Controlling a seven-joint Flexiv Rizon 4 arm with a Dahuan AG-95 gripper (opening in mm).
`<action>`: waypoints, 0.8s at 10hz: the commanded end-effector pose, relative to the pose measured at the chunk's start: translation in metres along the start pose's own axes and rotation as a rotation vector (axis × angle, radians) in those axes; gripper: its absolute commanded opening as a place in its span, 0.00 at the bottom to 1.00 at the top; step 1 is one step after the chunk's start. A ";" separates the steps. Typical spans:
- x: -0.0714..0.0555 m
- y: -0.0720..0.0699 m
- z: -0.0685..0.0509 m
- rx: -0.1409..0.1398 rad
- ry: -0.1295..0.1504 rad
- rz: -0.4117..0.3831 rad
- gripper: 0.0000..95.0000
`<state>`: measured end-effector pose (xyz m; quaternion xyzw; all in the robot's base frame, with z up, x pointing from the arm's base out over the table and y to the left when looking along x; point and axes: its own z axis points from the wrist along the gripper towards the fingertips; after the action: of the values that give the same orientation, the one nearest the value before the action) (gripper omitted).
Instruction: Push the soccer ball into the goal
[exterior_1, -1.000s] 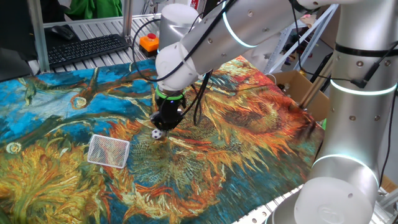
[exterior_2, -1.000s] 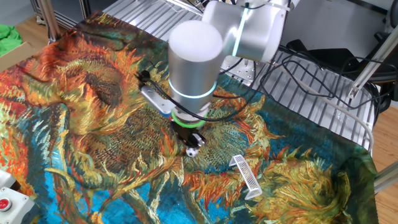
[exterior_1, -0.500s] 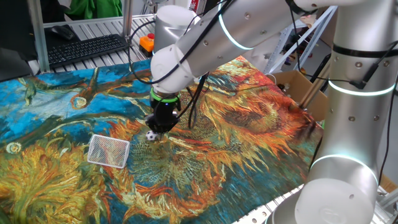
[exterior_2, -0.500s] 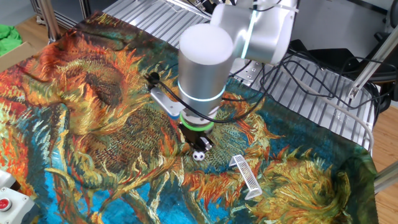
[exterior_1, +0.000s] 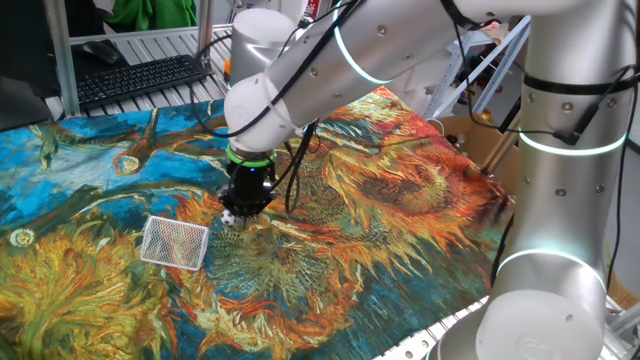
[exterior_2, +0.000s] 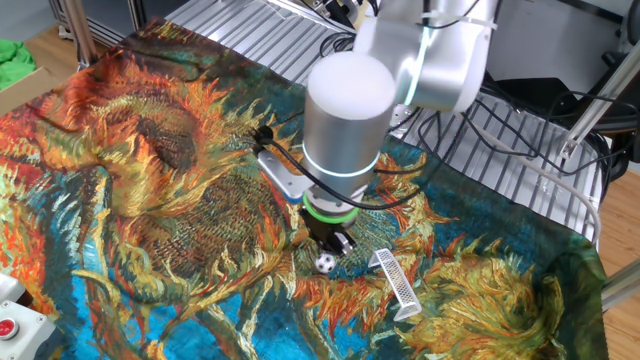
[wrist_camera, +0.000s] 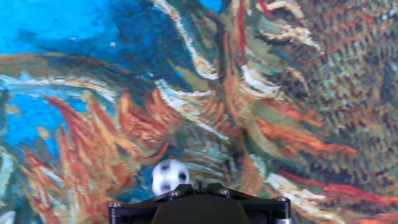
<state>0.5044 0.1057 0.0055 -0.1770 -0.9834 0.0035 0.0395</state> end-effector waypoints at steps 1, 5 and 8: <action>-0.001 0.009 -0.004 0.004 0.006 0.006 0.00; -0.001 0.008 -0.009 0.074 0.017 -0.049 0.00; -0.005 -0.010 -0.014 0.097 0.021 -0.107 0.00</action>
<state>0.5073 0.0940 0.0194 -0.1241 -0.9893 0.0478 0.0597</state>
